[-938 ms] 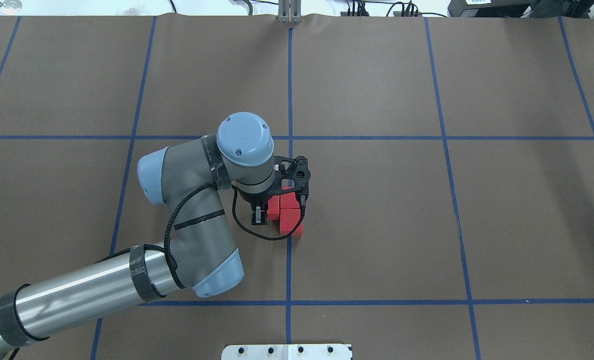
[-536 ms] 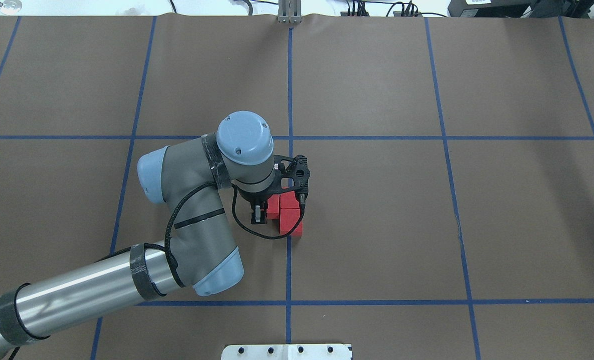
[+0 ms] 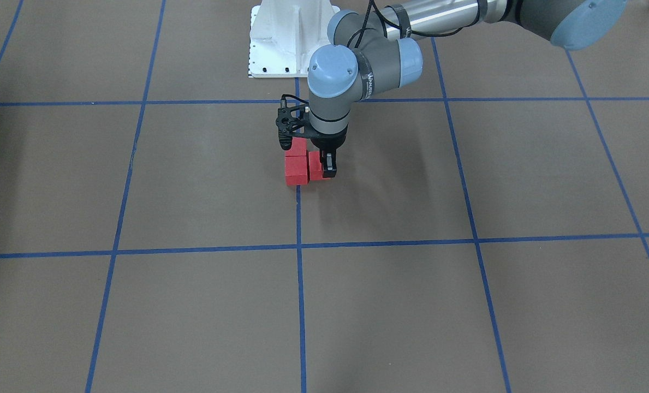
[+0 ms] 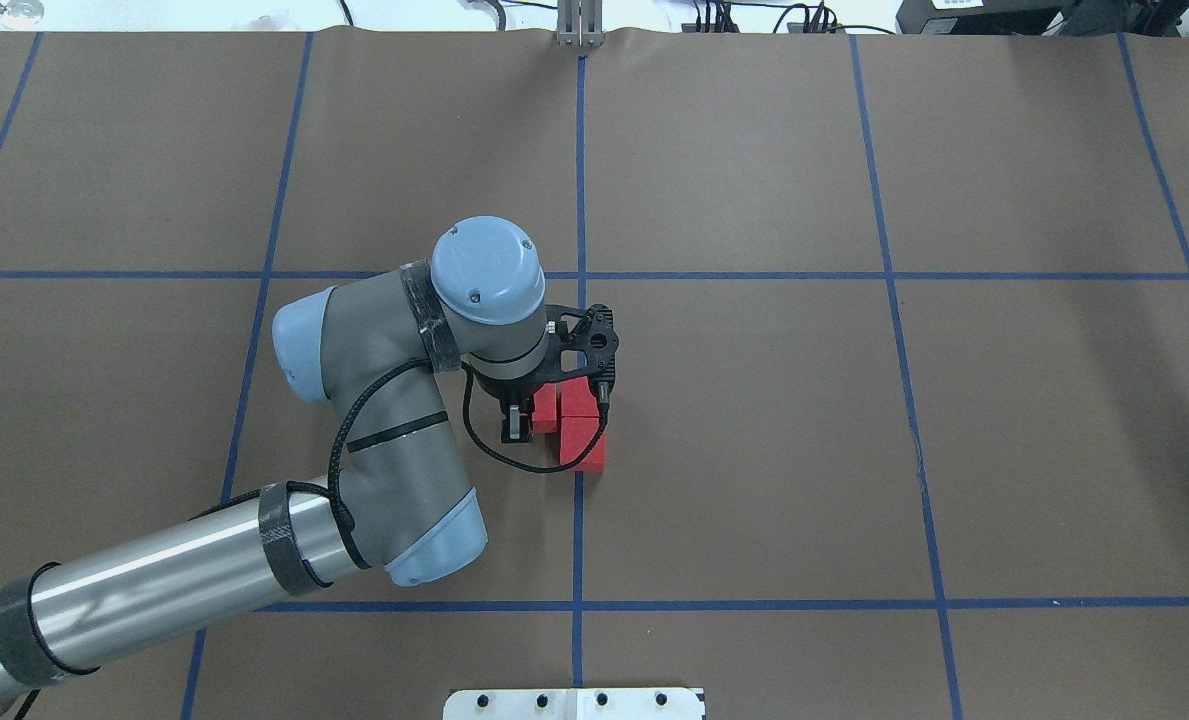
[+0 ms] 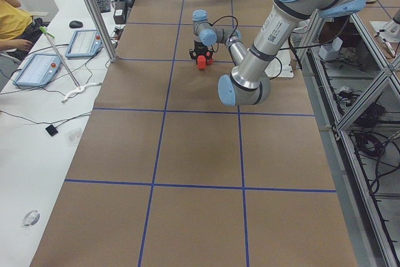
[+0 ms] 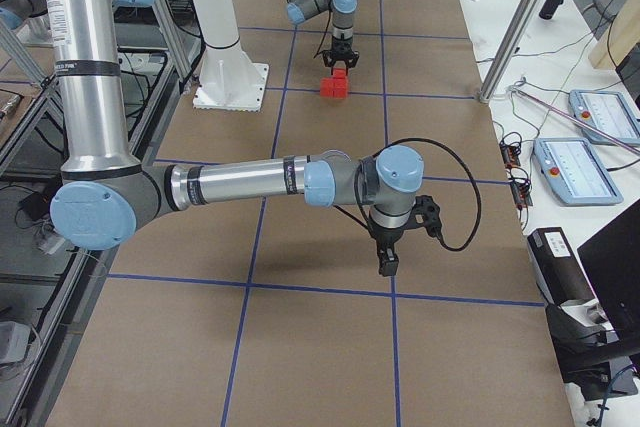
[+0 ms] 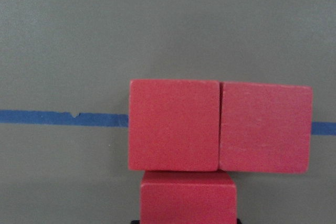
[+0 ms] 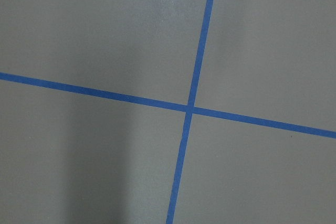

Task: Form red blocks into L shape at center
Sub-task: 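Nudge the held cube flush against the center cube, then open left gripper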

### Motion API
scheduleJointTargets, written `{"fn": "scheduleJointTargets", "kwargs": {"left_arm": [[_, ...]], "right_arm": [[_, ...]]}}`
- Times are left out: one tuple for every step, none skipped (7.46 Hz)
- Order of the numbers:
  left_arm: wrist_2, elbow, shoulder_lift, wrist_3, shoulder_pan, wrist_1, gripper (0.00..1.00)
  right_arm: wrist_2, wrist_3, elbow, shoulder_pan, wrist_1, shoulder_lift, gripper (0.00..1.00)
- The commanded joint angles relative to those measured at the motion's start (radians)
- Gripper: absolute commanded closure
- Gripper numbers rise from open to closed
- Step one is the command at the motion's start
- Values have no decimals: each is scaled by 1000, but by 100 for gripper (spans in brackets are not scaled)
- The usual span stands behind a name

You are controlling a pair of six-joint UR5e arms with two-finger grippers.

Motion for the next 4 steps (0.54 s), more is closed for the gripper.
{"fn": "scheduleJointTargets", "kwargs": {"left_arm": [[0,1,0,-12,-1,0,93],[0,1,0,-15,-1,-2,91],[0,6,-3,-15,-1,-3,89],[0,9,-8,-17,-1,-3,89]], "right_arm": [[0,0,0,0,0,0,1],[0,0,0,0,1,0,1],[0,-2,0,0,0,0,1],[0,0,0,0,1,0,1]]}}
